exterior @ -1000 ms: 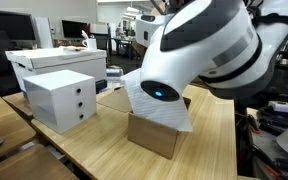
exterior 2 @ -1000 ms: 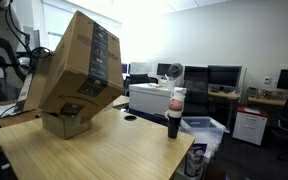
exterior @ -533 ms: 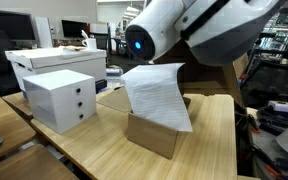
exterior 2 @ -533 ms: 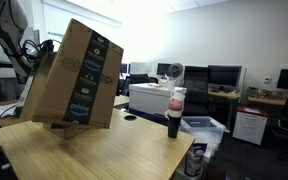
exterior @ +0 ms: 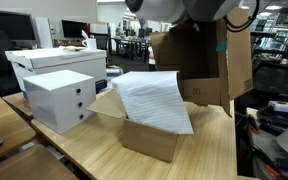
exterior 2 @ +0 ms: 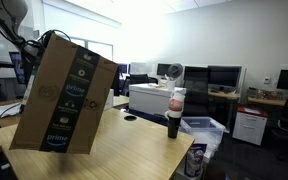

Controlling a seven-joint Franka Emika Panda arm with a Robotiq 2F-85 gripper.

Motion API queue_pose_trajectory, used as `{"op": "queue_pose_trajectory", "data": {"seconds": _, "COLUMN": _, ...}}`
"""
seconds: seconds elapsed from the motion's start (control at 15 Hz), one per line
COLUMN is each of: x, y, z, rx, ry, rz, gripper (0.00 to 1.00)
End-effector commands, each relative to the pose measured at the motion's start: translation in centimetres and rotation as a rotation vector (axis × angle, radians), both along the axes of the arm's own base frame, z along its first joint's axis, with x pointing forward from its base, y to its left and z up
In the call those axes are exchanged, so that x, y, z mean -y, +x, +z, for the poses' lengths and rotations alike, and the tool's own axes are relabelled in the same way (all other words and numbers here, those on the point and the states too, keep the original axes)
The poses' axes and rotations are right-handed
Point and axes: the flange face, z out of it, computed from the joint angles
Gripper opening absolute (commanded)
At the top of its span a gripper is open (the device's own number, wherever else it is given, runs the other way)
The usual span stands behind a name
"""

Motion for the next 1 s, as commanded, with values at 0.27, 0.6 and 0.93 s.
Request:
{"op": "queue_pose_trajectory", "data": {"seconds": 0.27, "x": 3.8, "y": -0.5, "z": 2.8, "rx": 0.232, "ry": 0.253, "rz": -0.153, "gripper": 0.06}}
{"op": "queue_pose_trajectory", "data": {"seconds": 0.6, "x": 6.9, "y": -0.5, "z": 4.1, "rx": 0.386, "ry": 0.378, "rz": -0.255, "gripper": 0.06}}
{"op": "queue_pose_trajectory", "data": {"seconds": 0.93, "x": 11.5, "y": -0.9, "z": 6.5, "rx": 0.521, "ry": 0.445, "rz": -0.306, "gripper": 0.06}}
